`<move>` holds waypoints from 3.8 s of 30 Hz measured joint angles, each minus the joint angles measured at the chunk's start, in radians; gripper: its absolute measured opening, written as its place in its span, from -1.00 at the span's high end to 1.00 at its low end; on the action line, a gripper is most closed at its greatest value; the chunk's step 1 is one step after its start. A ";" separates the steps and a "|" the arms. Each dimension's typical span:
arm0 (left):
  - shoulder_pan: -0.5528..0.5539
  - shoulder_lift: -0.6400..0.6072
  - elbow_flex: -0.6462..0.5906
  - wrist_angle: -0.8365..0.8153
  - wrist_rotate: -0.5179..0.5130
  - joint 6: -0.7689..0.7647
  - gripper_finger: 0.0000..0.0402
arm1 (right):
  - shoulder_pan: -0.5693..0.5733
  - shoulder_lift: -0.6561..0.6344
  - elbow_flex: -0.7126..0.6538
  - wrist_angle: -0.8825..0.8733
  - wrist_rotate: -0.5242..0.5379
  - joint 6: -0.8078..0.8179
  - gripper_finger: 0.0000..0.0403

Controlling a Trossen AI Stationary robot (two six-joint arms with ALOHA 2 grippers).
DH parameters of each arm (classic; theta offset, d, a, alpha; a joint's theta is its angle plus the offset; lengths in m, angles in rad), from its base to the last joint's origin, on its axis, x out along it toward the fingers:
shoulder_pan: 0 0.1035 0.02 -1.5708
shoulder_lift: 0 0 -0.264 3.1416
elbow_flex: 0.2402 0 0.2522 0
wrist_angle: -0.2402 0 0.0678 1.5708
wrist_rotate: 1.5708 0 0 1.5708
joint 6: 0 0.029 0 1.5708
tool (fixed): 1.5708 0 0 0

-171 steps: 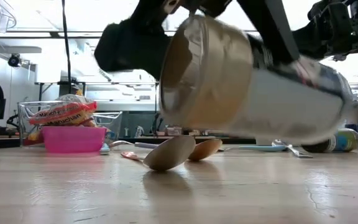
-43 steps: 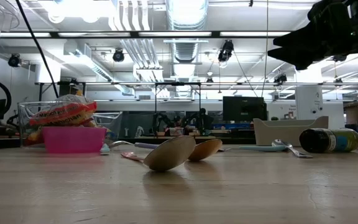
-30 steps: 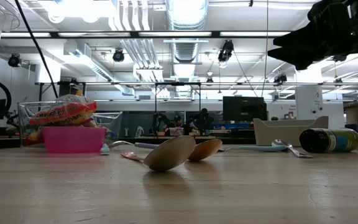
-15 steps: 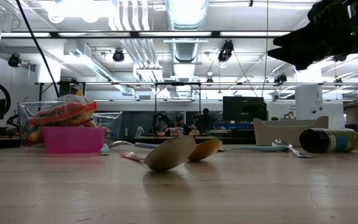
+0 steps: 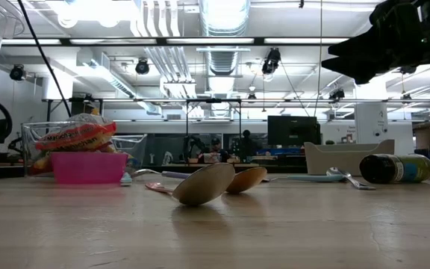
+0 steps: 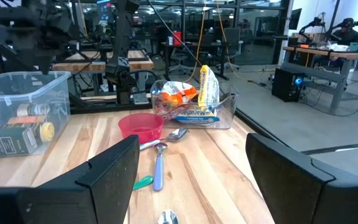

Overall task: Pick & Place Food Item
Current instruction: Put the red seasoning can into the white bin

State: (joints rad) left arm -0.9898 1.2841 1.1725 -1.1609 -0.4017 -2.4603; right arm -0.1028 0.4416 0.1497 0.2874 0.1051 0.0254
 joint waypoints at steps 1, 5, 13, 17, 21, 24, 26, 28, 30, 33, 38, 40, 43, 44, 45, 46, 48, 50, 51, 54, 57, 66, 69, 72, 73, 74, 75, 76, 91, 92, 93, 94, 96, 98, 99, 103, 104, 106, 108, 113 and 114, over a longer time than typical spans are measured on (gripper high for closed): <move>0.010 -0.001 0.000 -0.005 -0.030 0.044 -0.72 | 0.000 0.000 0.000 0.000 0.000 0.000 -0.44; 0.053 -0.010 0.000 -0.013 -0.174 0.246 -0.72 | 0.000 0.000 0.000 0.000 0.000 0.000 -0.44; 0.114 -0.015 0.000 0.144 -0.633 0.861 -0.72 | 0.000 0.000 0.000 0.000 0.000 0.000 -0.44; 0.169 -0.025 0.000 0.353 -0.709 1.220 -0.72 | 0.000 0.000 0.000 0.000 0.000 0.000 -0.44; 0.259 -0.033 0.000 0.533 -0.623 1.494 -0.72 | 0.000 0.000 0.000 0.000 0.000 0.000 -0.44; 0.350 -0.033 0.000 0.628 -0.485 1.647 -0.72 | 0.000 0.000 0.000 0.000 0.000 0.000 -0.44; 0.419 -0.033 0.000 0.679 -0.389 1.723 -0.72 | 0.000 0.000 0.000 0.000 0.000 0.000 -0.44; 0.490 -0.033 0.000 0.731 -0.281 1.798 -0.72 | 0.000 0.000 0.000 0.000 0.000 0.000 -0.44; 0.563 -0.032 0.000 0.787 -0.164 1.895 -0.72 | 0.000 0.000 0.000 0.000 0.000 0.000 -0.44; 0.675 -0.032 0.000 0.869 -0.005 2.023 -0.72 | 0.000 0.000 0.000 0.000 0.000 0.000 -0.44; 0.860 -0.032 0.000 0.929 0.225 2.196 -0.72 | 0.000 0.000 0.000 0.000 0.000 0.000 -0.44; 0.932 -0.032 0.000 0.928 0.301 2.224 -0.72 | 0.000 0.000 0.000 0.000 0.000 0.000 -0.44; 1.032 -0.032 0.000 0.918 0.372 2.226 -0.72 | 0.000 0.000 0.000 0.000 0.000 0.000 -0.44; 1.057 -0.032 0.000 0.914 0.381 2.226 -0.72 | 0.000 0.000 0.000 0.000 0.000 0.000 -0.44; 1.077 -0.032 0.000 0.909 0.385 2.226 -0.72 | 0.000 0.000 0.000 0.000 0.000 0.000 -0.44; 1.093 -0.032 0.000 0.906 0.388 2.226 -0.72 | 0.000 0.000 0.000 0.000 0.000 0.000 -0.44; 1.117 -0.037 0.000 0.900 0.395 2.232 -0.72 | 0.000 0.000 0.000 0.000 0.000 0.000 -0.44; 1.132 -0.045 0.000 0.899 0.394 2.252 -0.72 | 0.000 0.000 0.000 0.000 0.000 0.000 -0.44; 1.136 -0.052 0.000 0.892 0.382 2.264 -0.72 | 0.000 0.000 0.000 0.000 0.000 0.000 -0.44; 1.137 -0.073 -0.001 0.859 0.306 2.278 -0.72 | 0.000 0.000 0.000 0.000 0.000 0.000 -0.44; 1.136 -0.107 -0.033 0.854 0.282 2.278 -0.72 | 0.000 0.000 0.000 0.000 0.000 0.000 -0.44; 1.136 -0.365 -0.370 1.119 0.256 2.270 -0.72 | 0.000 0.000 0.000 0.000 0.000 0.000 -0.44; 1.136 -0.474 -0.514 1.220 0.255 2.277 -0.72 | 0.000 0.000 0.000 0.000 0.000 0.000 -0.44; 1.136 -0.585 -0.618 1.273 0.281 2.262 -0.72 | 0.000 0.000 0.000 0.000 0.000 0.000 -0.44; 1.136 -0.621 -0.642 1.277 0.290 2.258 -0.72 | 0.000 0.000 0.000 0.000 0.000 0.000 -0.44; 1.136 -0.656 -0.664 1.278 0.294 2.254 -0.72 | 0.000 0.000 0.000 0.000 0.000 0.000 -0.44; 1.136 -0.689 -0.686 1.276 0.297 2.252 -0.72 | 0.000 0.000 0.000 0.000 0.000 0.000 -0.44; 1.136 -0.718 -0.704 1.273 0.297 2.250 -0.72 | 0.000 0.000 0.000 0.000 0.000 0.000 -0.44; 1.136 -1.016 -0.872 1.267 0.297 2.148 -0.72 | 0.000 0.000 0.000 0.000 0.000 0.000 -0.44; 1.136 -1.017 -0.874 1.264 0.297 2.146 -0.72 | 0.000 0.000 0.000 0.000 0.000 0.000 -0.44; 1.136 -1.017 -0.876 1.266 0.297 2.145 -0.72 | 0.000 0.000 0.000 0.000 0.000 0.000 -0.44; 1.136 -1.017 -0.878 1.265 0.297 2.140 -0.72 | 0.000 0.000 0.000 0.000 0.000 0.000 -0.44; 1.136 -1.016 -0.881 1.266 0.298 2.124 -0.72 | 0.000 0.000 0.000 0.000 0.000 0.000 -0.44; 1.136 -1.016 -0.883 1.266 0.297 2.103 -0.72 | 0.000 0.000 0.000 0.000 0.000 0.000 -0.44; 1.136 -1.016 -0.883 1.266 0.297 2.092 -0.72 | 0.000 0.000 0.000 0.000 0.000 0.000 -0.44; 1.136 -1.016 -0.883 1.266 0.297 2.086 -0.72 | 0.000 0.000 0.000 0.000 0.000 0.000 -0.44; 1.136 -1.016 -0.883 1.265 0.297 2.086 -0.72 | 0.000 0.000 0.000 0.000 0.000 0.000 -0.44; 1.136 -1.016 -0.884 1.262 0.297 2.086 -0.72 | 0.000 0.000 0.000 0.000 0.000 0.000 -0.44; 1.136 -1.014 -0.884 1.260 0.297 2.086 -0.72 | 0.000 0.000 0.000 0.000 0.000 0.000 -0.44; 1.136 -1.014 -0.884 1.233 0.297 2.087 -0.72 | 0.000 0.000 0.000 0.000 0.000 0.000 -0.44; 1.136 -1.014 -0.884 1.223 0.297 2.087 -0.72 | 0.000 0.000 0.000 0.000 0.000 0.000 -0.44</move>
State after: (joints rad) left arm 0.1459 0.2703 0.2882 0.0624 -0.1043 -0.3731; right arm -0.1028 0.4419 0.1497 0.2874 0.1051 0.0257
